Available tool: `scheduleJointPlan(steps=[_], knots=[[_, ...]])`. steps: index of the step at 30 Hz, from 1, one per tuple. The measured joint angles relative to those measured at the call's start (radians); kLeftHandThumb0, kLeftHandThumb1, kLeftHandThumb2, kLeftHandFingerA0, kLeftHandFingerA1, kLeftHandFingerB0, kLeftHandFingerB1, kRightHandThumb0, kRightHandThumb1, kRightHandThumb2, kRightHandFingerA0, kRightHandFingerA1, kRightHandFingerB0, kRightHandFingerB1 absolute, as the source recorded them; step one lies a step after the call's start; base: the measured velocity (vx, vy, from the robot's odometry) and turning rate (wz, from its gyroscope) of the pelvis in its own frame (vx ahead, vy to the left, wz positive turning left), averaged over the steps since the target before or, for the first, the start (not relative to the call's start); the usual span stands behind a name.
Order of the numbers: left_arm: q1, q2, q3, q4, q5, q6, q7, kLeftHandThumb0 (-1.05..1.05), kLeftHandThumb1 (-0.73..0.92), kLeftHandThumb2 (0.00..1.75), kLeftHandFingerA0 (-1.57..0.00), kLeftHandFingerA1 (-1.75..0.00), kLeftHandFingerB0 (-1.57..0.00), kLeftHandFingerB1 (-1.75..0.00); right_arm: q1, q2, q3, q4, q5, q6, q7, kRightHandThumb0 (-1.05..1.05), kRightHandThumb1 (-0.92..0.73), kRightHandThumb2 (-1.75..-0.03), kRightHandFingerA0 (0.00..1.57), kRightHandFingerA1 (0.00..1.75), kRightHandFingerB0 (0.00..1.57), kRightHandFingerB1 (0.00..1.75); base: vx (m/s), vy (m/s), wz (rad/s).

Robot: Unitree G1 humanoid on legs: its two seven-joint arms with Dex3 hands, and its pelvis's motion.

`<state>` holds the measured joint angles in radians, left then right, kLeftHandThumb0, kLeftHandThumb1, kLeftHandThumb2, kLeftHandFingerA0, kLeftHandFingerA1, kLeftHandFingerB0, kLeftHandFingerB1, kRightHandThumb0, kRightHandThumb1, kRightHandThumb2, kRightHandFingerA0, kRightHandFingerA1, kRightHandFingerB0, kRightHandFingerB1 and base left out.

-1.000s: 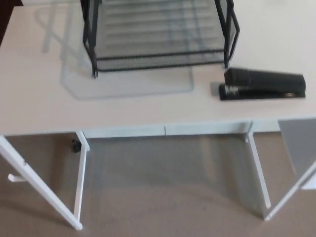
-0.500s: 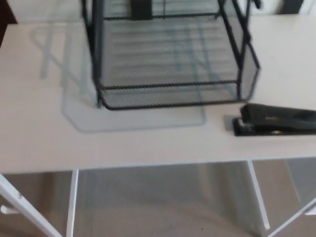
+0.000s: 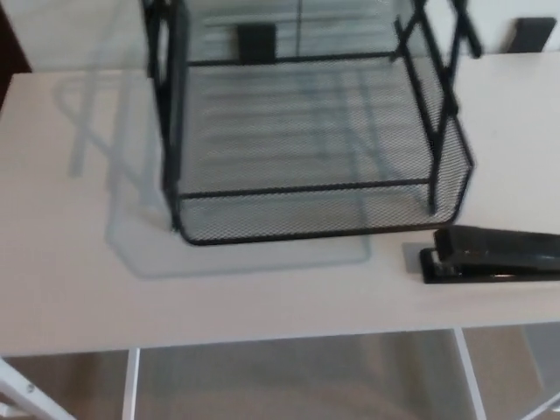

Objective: The robot walks towards a desk on which a file tray is kept in the middle and a stapler is kept to its right. The robot lifts the stapler using its right hand and places it on the file tray.

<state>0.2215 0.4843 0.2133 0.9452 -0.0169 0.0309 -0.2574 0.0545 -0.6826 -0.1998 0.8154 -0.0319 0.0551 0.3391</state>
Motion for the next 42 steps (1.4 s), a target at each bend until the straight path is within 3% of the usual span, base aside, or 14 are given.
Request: scheduleJointPlan(steps=[6, 7, 11, 12, 18, 20, 21, 22, 23, 26, 32, 35, 38, 42], knots=[[0.000, -0.002, 0.007, -0.001, -0.003, 0.000, 0.000, -0.56, 0.71, 0.92, -0.28, -0.55, -0.17, -0.48, 0.007, -0.006, -0.026, -0.022, 0.001, 0.034, -0.009, -0.37, -0.56, -0.56, 0.38, 0.49, 0.04, 0.25, 0.03, 0.031, -0.07], [0.001, -0.002, 0.010, -0.003, -0.004, 0.000, 0.000, -0.51, 0.87, 0.65, -0.34, -0.49, -0.23, -0.39, 0.007, -0.008, -0.026, -0.021, -0.001, 0.040, -0.012, -0.31, -0.55, -0.58, 0.32, 0.52, 0.04, 0.21, 0.04, 0.150, -0.11], [0.011, -0.007, 0.016, -0.028, -0.007, 0.000, -0.001, -0.53, 0.87, 0.64, -0.32, -0.48, -0.23, -0.38, 0.004, -0.011, -0.049, 0.011, 0.003, 0.050, -0.021, -0.41, -0.55, -0.56, 0.35, 0.47, 0.06, 0.25, -0.02, 0.313, -0.01], [0.015, -0.003, 0.021, -0.037, -0.007, 0.001, -0.001, -0.58, 0.71, 0.93, -0.27, -0.55, -0.19, -0.48, 0.002, -0.011, -0.046, 0.016, 0.001, 0.049, -0.024, -0.38, -0.52, -0.58, 0.32, 0.49, 0.10, 0.22, -0.08, 0.414, -0.03], [0.041, 0.000, 0.055, -0.104, -0.019, 0.001, -0.001, -0.59, 0.72, 0.94, -0.25, -0.55, -0.15, -0.48, 0.016, -0.006, -0.058, -0.016, 0.002, 0.053, -0.037, -0.36, -0.54, -0.58, 0.47, 0.55, 0.05, 0.21, 0.05, 0.077, 0.07], [0.048, 0.001, 0.077, -0.128, -0.030, 0.001, -0.002, -0.60, 0.74, 0.95, -0.25, -0.53, -0.15, -0.47, 0.009, -0.004, -0.071, -0.033, 0.006, 0.059, -0.046, -0.33, -0.43, -0.76, 0.30, 0.56, 0.01, 0.24, 0.00, 0.000, 0.00], [0.051, 0.001, 0.087, -0.134, -0.035, 0.001, -0.002, -0.54, 0.90, 0.65, -0.28, -0.46, -0.18, -0.37, 0.000, 0.000, -0.092, -0.032, 0.015, 0.069, -0.048, -0.33, -0.44, -0.77, 0.25, 0.57, 0.00, 0.20, 0.04, -0.079, 0.09], [0.051, 0.000, 0.104, -0.133, -0.044, 0.001, -0.005, -0.54, 0.90, 0.65, -0.28, -0.46, -0.18, -0.37, -0.011, 0.004, -0.121, -0.030, 0.029, 0.079, -0.049, -0.33, -0.44, -0.77, 0.25, 0.57, 0.00, 0.20, 0.03, -0.082, 0.04], [0.050, 0.000, 0.117, -0.132, -0.050, 0.001, -0.007, -0.59, 0.73, 0.93, -0.24, -0.52, -0.12, -0.45, -0.019, 0.006, -0.142, -0.030, 0.040, 0.086, -0.050, -0.26, -0.58, -0.57, 0.11, 0.42, 0.02, 0.24, 0.03, -0.084, 0.05], [0.035, -0.001, 0.153, -0.107, -0.070, 0.001, -0.011, -0.60, 0.72, 0.96, -0.24, -0.54, -0.09, -0.46, -0.028, 0.027, -0.241, -0.057, 0.082, 0.100, -0.059, -0.27, -0.46, -0.72, 0.02, 0.46, 0.02, 0.16, 0.02, -0.084, 0.02], [0.023, -0.007, 0.192, -0.113, -0.100, 0.012, -0.032, -0.60, 0.72, 0.95, -0.19, -0.54, -0.05, -0.45, -0.087, 0.054, -0.415, -0.090, 0.161, 0.111, -0.082, -0.39, -0.58, -0.57, 0.00, 0.38, 0.00, 0.12, 0.00, 0.000, 0.00], [-0.004, -0.007, 0.207, -0.108, -0.118, 0.021, -0.046, -0.60, 0.72, 0.96, -0.18, -0.56, -0.05, -0.46, -0.134, 0.053, -0.462, -0.142, 0.179, 0.100, -0.122, -0.42, -0.53, -0.58, 0.45, 0.96, 0.05, 0.30, 0.00, 0.000, 0.00], [-0.017, -0.007, 0.218, -0.109, -0.129, 0.023, -0.057, -0.59, 0.73, 0.93, -0.19, -0.54, -0.07, -0.46, -0.191, 0.052, -0.452, -0.168, 0.172, 0.078, -0.163, -0.44, -0.41, -0.71, 0.33, 0.62, 0.19, 0.47, 0.00, 0.000, 0.00], [-0.009, -0.008, 0.232, -0.125, -0.142, 0.028, -0.063, -0.59, 0.72, 0.92, -0.19, -0.54, -0.08, -0.46, -0.247, 0.061, -0.391, -0.257, 0.154, 0.065, -0.207, -0.57, -0.35, -0.74, 0.40, 0.61, 0.25, 0.49, 0.00, 0.000, 0.00]])
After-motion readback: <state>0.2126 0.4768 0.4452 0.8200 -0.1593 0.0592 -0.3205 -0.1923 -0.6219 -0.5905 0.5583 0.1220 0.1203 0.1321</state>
